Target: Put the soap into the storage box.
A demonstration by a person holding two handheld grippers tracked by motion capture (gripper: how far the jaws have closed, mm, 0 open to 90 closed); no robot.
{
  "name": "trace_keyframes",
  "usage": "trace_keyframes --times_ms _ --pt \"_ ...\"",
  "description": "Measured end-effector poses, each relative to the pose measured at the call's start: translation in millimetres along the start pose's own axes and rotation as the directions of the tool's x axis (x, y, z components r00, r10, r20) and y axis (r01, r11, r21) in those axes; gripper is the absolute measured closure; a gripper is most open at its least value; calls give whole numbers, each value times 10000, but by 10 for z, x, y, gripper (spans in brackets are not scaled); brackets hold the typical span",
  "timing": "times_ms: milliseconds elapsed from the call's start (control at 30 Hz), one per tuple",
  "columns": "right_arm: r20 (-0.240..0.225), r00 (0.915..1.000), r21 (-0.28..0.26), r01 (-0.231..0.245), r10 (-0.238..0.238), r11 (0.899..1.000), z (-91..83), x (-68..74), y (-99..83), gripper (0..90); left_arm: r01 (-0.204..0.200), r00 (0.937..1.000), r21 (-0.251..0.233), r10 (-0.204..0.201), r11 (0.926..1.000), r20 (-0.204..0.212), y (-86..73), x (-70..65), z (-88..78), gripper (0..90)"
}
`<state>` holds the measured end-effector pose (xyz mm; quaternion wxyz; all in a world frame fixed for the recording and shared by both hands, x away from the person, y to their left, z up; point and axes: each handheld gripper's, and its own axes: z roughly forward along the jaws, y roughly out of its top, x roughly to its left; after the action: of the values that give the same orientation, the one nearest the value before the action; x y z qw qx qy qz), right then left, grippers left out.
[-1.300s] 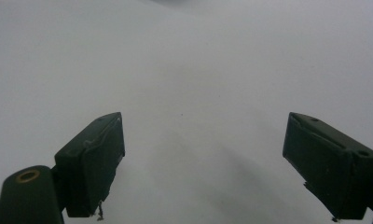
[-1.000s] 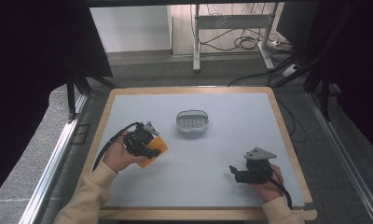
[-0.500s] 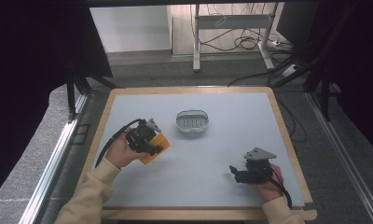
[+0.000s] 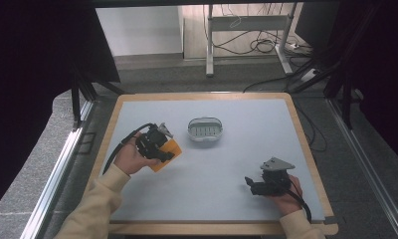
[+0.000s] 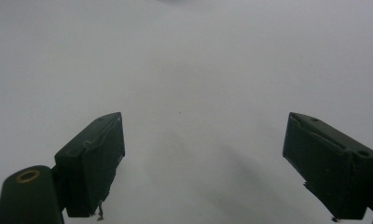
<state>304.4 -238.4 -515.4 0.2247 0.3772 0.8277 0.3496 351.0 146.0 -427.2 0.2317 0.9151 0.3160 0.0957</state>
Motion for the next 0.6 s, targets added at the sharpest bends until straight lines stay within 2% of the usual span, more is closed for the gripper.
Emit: trace_keyframes --times_ms 600 --pt "24 10000 -160 -88 89 9998 -18 -14 1 128 -118 9999 -59 117 9999 -121 132 40 -9 620"
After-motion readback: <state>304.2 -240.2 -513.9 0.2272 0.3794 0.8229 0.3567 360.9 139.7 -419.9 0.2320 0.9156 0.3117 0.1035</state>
